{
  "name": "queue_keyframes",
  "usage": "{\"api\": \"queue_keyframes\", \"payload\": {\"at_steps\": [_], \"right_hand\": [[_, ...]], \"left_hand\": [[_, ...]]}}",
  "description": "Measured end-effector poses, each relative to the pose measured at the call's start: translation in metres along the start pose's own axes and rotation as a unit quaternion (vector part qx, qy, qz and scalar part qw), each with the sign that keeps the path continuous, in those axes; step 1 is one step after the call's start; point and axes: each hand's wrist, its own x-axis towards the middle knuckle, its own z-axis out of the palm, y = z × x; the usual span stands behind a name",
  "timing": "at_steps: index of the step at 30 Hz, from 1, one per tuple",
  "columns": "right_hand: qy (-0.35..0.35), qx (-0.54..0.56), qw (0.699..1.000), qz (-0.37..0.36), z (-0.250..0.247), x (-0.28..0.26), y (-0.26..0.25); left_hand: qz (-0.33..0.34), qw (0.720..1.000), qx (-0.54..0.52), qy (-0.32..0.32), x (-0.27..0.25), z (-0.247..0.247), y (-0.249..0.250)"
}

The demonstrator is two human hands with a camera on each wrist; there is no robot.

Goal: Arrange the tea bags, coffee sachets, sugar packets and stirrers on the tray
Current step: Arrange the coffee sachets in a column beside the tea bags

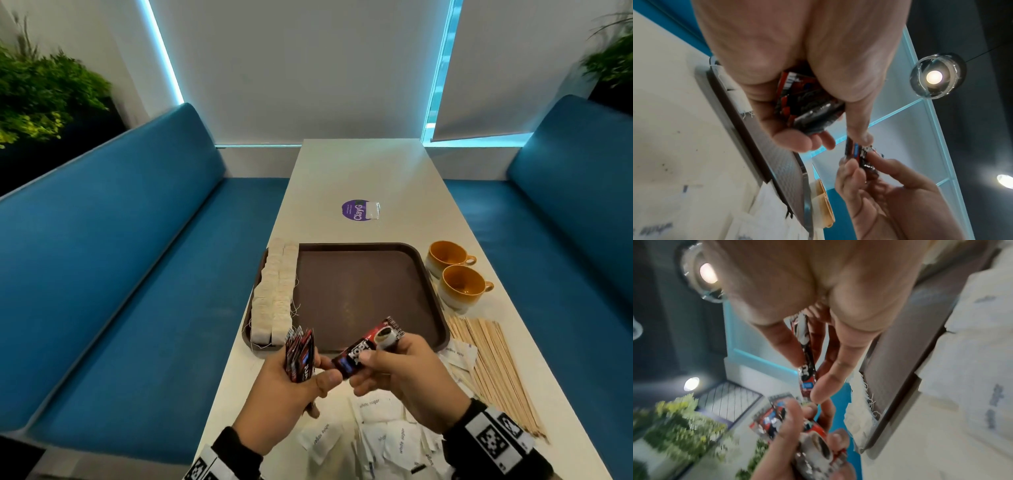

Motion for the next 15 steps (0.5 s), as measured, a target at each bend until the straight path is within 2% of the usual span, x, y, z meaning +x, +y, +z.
{"api": "queue_keyframes", "payload": {"at_steps": [3,8,9,11,13,15], "right_hand": [[0.027,0.069,0.997,0.019,0.003,-0.001,-0.004],[0.019,0.028,0.999,0.027,0.000,-0.001,0.000],[0.022,-0.001,1.000,0.008,-0.003,0.000,0.000],[0.046,-0.131,0.988,-0.062,-0.012,0.000,-0.001],[0.052,-0.276,0.951,-0.127,-0.019,0.000,-0.005],[0.037,-0.341,0.927,-0.152,-0.022,0.003,-0.009]], "left_hand": [[-0.003,1.000,-0.018,0.005,0.000,0.003,0.003],[0.014,0.999,-0.017,0.027,0.007,0.006,0.009],[0.015,0.999,-0.010,0.033,0.008,0.005,0.008],[0.007,0.999,-0.001,0.040,0.012,0.000,0.007],[-0.006,1.000,0.010,0.027,0.015,-0.005,0.008],[-0.012,0.999,0.031,0.014,0.017,-0.008,0.009]]}}
